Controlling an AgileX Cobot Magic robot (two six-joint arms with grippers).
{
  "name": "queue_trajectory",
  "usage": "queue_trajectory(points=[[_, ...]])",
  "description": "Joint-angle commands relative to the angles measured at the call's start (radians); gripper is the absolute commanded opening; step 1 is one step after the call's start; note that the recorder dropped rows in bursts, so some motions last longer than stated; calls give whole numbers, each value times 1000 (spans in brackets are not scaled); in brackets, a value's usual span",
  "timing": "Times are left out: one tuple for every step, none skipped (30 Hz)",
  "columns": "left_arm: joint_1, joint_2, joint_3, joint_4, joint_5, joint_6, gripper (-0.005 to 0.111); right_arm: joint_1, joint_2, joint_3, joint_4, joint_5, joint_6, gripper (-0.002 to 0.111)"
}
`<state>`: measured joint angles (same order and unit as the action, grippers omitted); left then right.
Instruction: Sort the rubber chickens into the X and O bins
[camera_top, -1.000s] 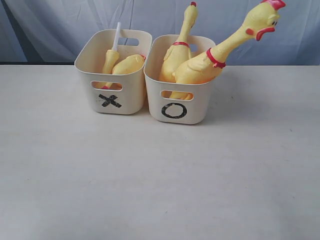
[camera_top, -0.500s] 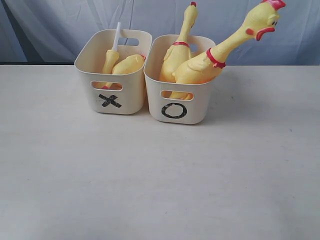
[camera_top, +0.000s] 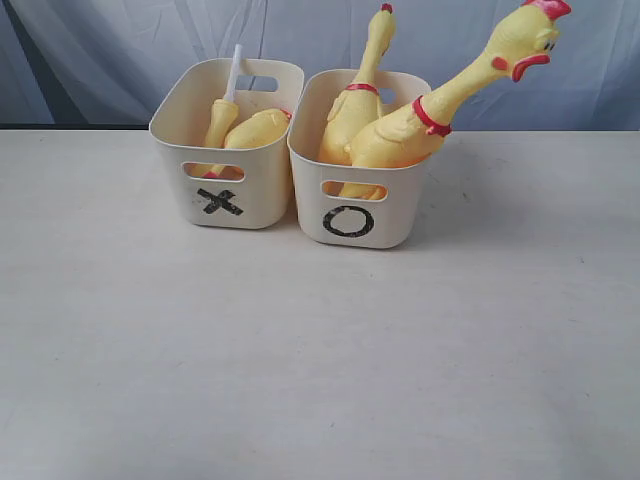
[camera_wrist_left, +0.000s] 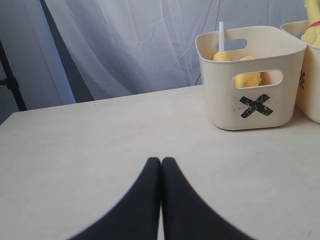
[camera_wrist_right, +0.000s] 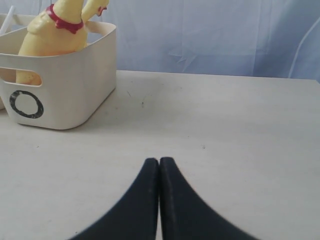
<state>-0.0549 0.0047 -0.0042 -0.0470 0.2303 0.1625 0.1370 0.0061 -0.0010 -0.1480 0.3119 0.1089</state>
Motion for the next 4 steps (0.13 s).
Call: queue_trajectory(points=[[3,-5,4,4,-5,-1,0,4,-6,1,2,-5,-1,1],[3,-5,4,4,-5,-1,0,4,-6,1,2,-5,-1,1],[3,-5,4,4,-5,-1,0,4,-6,1,2,-5,-1,1],[3,-5,4,4,-5,-1,0,4,-6,1,2,-5,-1,1]])
